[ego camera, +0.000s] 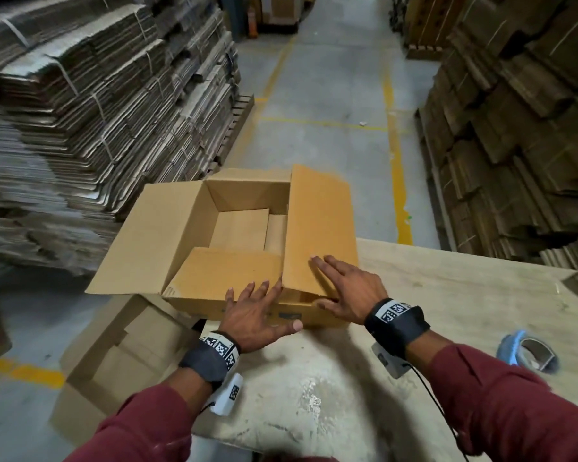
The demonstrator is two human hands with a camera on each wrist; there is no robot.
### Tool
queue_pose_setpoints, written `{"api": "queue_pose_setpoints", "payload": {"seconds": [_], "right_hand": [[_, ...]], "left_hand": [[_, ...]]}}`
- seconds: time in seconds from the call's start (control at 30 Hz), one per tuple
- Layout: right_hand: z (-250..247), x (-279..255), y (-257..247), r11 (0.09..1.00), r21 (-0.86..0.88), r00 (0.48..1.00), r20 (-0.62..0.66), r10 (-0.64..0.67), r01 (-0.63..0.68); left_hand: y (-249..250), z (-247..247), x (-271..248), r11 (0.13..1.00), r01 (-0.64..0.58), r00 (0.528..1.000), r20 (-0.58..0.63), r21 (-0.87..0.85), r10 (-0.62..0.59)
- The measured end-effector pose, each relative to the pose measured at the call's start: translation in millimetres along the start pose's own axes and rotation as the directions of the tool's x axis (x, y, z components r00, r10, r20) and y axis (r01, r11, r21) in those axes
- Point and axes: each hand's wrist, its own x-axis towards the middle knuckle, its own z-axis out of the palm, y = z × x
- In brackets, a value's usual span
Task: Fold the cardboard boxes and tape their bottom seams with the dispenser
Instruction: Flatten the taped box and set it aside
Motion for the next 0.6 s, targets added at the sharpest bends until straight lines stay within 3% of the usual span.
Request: {"api": "queue_pose_setpoints", "payload": {"seconds": [0.1, 0.17, 0.23, 0.3, 0.37, 0.43, 0.5, 0.53, 0.6], "right_hand": [[-2.6, -2.7, 3.8, 0.985, 0.155, 0.991, -0.094, 0.095, -0.080], [-2.1, -14.7, 13.7, 0.855, 0.497, 0.942, -0.192, 0.277, -0.150], [11.0, -29.1, 37.7, 0.586, 0.782, 0.826, -0.175, 0.536, -0.214], [22.3, -44.0, 61.2, 0.271, 0.936, 0.676, -0.050, 0.735, -0.226], [27.2, -59.6, 75.9, -0.109, 0.985, 0.580, 0.167, 0.798, -0.133], [33.7, -71.6, 86.1, -0.343, 0.933, 0.524, 0.346, 0.778, -0.107], [49.7, -80.6, 96.9, -0.442, 0.882, 0.472, 0.462, 0.751, -0.161], [58.6, -83.3, 101.7, -0.434, 0.868, 0.421, 0.497, 0.758, -0.242], [67.1, -90.8, 106.3, -0.286, 0.863, 0.321, 0.433, 0.842, -0.416]], "left_hand": [[8.9, -16.5, 4.4, 1.000, -0.006, 0.999, 0.049, 0.024, 0.005], [12.4, -28.7, 12.3, 1.000, -0.007, 0.997, 0.074, 0.029, 0.005], [16.4, -40.0, 27.2, 0.996, -0.014, 0.994, 0.107, 0.083, 0.005], [22.0, -50.8, 49.1, 0.987, -0.056, 0.991, 0.130, 0.152, 0.036], [34.8, -61.9, 75.2, 0.978, -0.133, 0.984, 0.140, 0.159, 0.111], [53.9, -72.4, 101.1, 0.970, -0.190, 0.976, 0.135, 0.149, 0.170], [72.9, -79.0, 124.9, 0.971, -0.177, 0.981, 0.113, 0.160, 0.160], [81.2, -82.7, 133.7, 0.974, -0.144, 0.986, 0.105, 0.172, 0.127], [91.3, -86.9, 152.1, 0.975, -0.074, 0.991, 0.125, 0.210, 0.048]]}}
